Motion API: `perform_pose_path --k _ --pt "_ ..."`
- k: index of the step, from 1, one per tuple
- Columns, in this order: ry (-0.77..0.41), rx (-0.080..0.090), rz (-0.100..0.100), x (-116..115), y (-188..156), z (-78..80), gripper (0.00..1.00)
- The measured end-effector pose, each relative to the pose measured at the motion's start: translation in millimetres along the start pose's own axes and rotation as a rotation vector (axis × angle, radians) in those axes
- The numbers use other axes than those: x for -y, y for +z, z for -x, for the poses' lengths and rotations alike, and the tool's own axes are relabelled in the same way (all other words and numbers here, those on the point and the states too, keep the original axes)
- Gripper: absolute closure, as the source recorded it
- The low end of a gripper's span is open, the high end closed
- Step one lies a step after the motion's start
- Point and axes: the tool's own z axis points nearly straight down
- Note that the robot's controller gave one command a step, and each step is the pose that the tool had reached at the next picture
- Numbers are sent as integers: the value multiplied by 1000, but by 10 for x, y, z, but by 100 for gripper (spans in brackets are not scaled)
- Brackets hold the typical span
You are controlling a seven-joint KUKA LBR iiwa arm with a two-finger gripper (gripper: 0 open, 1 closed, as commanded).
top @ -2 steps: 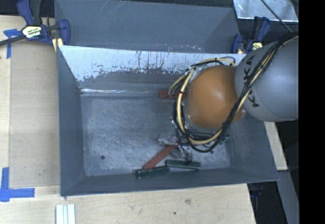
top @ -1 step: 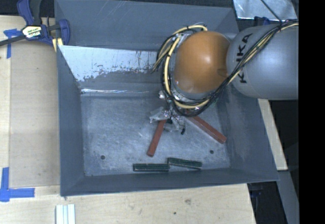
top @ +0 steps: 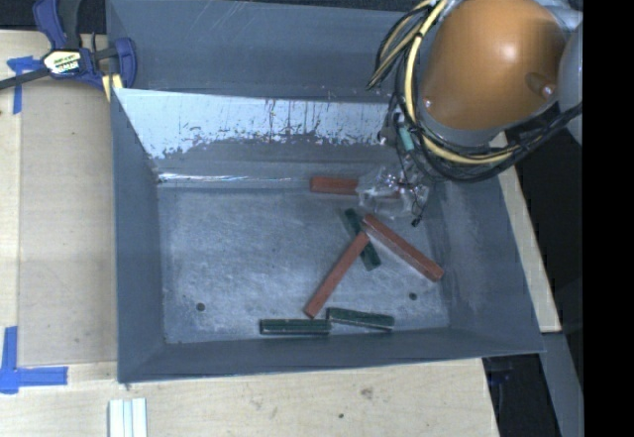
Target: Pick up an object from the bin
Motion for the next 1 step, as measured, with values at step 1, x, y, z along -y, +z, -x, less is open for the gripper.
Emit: perform_pose_path --k 1 --pt "-1 -3 10 -25 47 7 0"
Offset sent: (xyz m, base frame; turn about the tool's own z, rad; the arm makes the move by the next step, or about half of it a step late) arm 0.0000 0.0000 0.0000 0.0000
